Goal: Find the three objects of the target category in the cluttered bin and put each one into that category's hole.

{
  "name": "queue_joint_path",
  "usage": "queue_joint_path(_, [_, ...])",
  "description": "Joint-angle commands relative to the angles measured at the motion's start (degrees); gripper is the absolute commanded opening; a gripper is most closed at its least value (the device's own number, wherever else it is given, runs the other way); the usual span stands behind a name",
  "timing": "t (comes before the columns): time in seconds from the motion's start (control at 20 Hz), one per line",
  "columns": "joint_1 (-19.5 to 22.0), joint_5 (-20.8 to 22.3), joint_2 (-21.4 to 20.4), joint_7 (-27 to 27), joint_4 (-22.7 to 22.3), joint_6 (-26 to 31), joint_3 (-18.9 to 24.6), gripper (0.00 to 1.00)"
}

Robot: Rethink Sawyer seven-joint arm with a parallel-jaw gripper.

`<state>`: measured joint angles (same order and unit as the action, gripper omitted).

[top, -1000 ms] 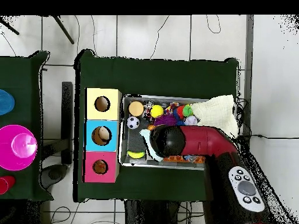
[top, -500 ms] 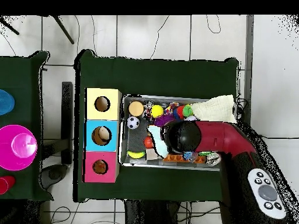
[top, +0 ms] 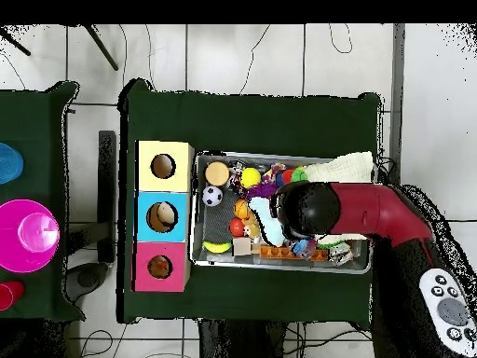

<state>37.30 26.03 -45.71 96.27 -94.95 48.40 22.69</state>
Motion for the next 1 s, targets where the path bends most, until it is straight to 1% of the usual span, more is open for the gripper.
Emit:
queue_joint_path(0.05, [1.64, 3.27, -0.7, -20.95, 3.12, 8.39, 7.05, 0.0])
queue_joint_path(0.5, [0.41, 3.21, -2.17, -17.51, 2.83, 10.45, 8.4, 0.0])
queue_joint_path(0.7, [-0.78, 2.7, -4.24, -16.34, 3.16, 13.27, 8.92, 0.0])
queue_joint_path(0.8, [-0.92, 2.62, -5.04, -16.42, 3.46, 14.58, 9.09, 0.0])
queue_joint_path(1.0, [0.3, 2.81, -5.46, -18.62, 4.78, 16.52, 9.71, 0.0])
